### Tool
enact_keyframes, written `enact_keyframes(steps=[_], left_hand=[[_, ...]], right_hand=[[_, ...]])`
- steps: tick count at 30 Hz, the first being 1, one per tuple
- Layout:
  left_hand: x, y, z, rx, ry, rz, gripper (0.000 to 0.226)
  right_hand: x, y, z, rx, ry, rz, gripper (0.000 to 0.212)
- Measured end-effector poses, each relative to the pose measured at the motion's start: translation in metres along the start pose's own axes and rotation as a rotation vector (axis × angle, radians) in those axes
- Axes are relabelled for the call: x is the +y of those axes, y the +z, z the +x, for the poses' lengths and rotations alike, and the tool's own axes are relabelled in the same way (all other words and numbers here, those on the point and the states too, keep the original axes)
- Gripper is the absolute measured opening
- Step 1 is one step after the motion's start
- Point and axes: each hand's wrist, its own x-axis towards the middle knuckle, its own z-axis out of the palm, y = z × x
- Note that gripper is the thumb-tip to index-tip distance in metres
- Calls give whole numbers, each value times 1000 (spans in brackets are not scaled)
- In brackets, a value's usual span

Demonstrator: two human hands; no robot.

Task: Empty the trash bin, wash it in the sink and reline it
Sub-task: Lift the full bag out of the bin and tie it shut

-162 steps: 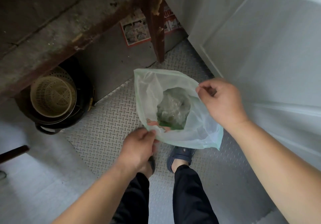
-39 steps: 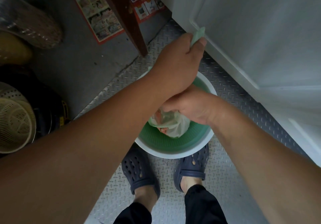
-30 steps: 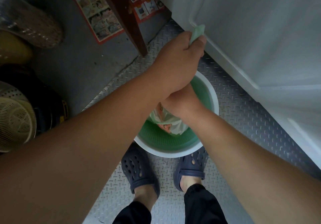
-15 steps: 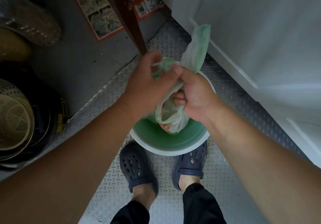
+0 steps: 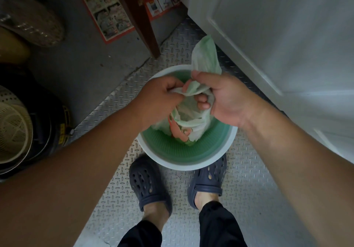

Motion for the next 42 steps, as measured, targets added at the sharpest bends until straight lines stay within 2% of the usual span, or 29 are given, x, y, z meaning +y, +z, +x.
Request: enact_keyframes(steps=[4, 6, 8, 11, 13, 15, 18, 20, 22, 25, 29, 32, 35, 38, 40, 42], left_hand=[[0, -6, 4, -41, -75, -61, 18], [1, -6, 4, -73, -120, -127, 16], [2, -6, 4, -96, -157, -186, 21], [3, -5, 2, -121, -154, -255, 21], [3, -3, 2, -87, -173, -318, 22], [1, -3, 3, -56, -219, -419, 33], [1, -4, 3, -91, -289, -594, 56], [2, -6, 3, -93, -337, -546, 65], [3, -6, 1, -94, -325, -497, 54], [6, -6, -2, -103, -251, -573, 26], [7, -6, -9, -26, -256, -720, 22], [5, -5, -15, 69, -237, -699, 24], [-1, -8, -21, 207, -177, -519, 27], [-9, -17, -28, 384, -31, -181, 31], [-16, -22, -34, 437, 52, 41, 39], [-26, -29, -37, 482, 24, 151, 43]], right_hand=[[-5, -8, -5, -58, 21, -222, 25], [-11, -9, -8, -55, -16, -386, 19], [-15, -6, -8, -11, -108, -662, 6], [-15, 1, -5, 77, -320, -1174, 22], [-8, 7, -5, 107, -481, -1349, 18], [0, 8, -3, 208, -631, -1436, 13], [13, 12, -1, 374, -791, -1469, 28], [18, 15, -2, 440, -868, -1456, 28], [23, 19, -2, 462, -922, -1455, 22], [22, 24, -3, 443, -991, -1417, 15], [18, 28, -6, 415, -990, -1425, 15], [17, 25, -11, 392, -922, -1459, 17], [19, 20, -19, 394, -850, -1521, 21], [26, 12, -30, 392, -756, -1479, 23], [33, 6, -36, 396, -666, -1397, 27], [41, -3, -43, 408, -604, -1349, 26]])
